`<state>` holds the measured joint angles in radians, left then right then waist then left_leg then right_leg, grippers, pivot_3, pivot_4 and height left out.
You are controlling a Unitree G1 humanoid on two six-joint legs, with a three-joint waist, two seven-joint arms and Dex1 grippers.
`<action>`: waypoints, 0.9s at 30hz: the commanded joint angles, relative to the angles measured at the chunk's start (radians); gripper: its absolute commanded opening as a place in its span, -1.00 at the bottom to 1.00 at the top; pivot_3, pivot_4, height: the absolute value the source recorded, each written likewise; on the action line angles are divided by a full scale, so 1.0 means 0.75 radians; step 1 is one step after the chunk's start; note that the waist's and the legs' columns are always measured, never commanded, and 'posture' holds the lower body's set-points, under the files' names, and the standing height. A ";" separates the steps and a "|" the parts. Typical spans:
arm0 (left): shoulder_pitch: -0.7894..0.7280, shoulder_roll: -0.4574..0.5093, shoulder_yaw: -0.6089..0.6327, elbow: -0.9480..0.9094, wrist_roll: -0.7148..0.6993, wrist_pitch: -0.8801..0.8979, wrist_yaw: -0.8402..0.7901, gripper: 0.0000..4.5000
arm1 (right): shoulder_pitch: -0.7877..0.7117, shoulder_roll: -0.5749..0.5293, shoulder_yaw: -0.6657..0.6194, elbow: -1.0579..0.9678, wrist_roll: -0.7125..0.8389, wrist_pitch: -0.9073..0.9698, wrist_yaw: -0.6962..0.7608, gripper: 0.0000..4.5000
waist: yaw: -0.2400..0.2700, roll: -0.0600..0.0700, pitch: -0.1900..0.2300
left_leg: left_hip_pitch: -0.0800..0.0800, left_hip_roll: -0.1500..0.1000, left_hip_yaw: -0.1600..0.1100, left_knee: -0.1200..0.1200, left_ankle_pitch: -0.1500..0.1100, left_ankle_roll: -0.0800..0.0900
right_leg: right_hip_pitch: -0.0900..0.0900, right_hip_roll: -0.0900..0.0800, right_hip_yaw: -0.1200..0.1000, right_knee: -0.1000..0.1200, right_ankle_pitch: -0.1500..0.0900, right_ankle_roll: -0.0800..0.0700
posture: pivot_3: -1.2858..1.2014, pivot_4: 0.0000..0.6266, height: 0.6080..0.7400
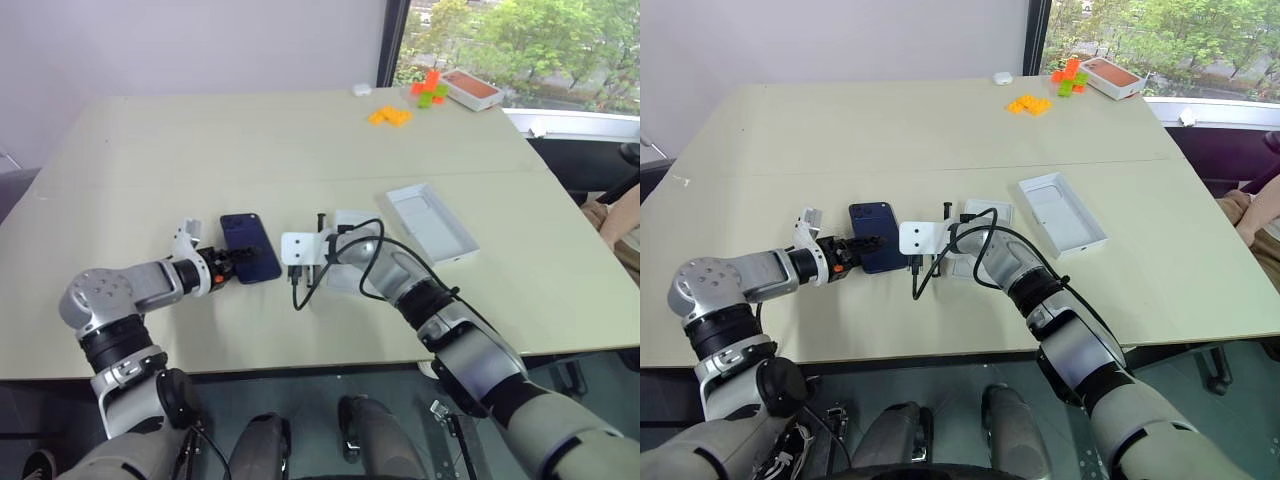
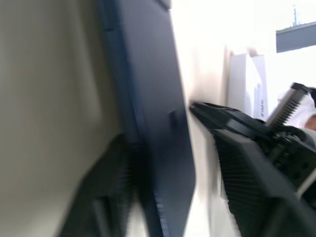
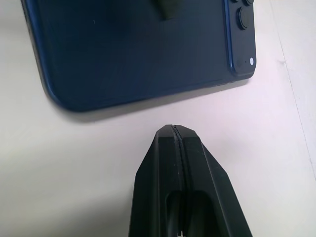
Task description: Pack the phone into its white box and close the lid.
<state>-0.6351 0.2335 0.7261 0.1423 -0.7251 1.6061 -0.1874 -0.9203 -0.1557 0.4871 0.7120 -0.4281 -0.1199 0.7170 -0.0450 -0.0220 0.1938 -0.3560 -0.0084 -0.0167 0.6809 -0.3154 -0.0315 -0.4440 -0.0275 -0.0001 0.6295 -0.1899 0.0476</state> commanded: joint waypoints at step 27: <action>0.132 0.247 -0.178 -0.123 -0.305 -0.149 -0.509 -1.00 | 0.121 -0.221 -0.470 -0.760 0.876 0.867 0.525 -0.22 | 0.023 -0.001 0.003 | -0.009 -0.001 -0.010 -0.002 0.001 -0.001 | -0.002 -0.003 -0.008 -0.007 0.000 -0.001 | 0.03 -0.52 1.00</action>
<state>-0.5189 0.3994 0.6026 0.0916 -0.8805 1.4833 -0.4987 -0.8382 -0.2944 0.1410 0.1936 0.2003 0.5002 1.0753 -0.0275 -0.0230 0.1959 -0.3639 -0.0094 -0.0243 0.6795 -0.3151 -0.0319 -0.4454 -0.0292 -0.0061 0.6227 -0.1901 0.0466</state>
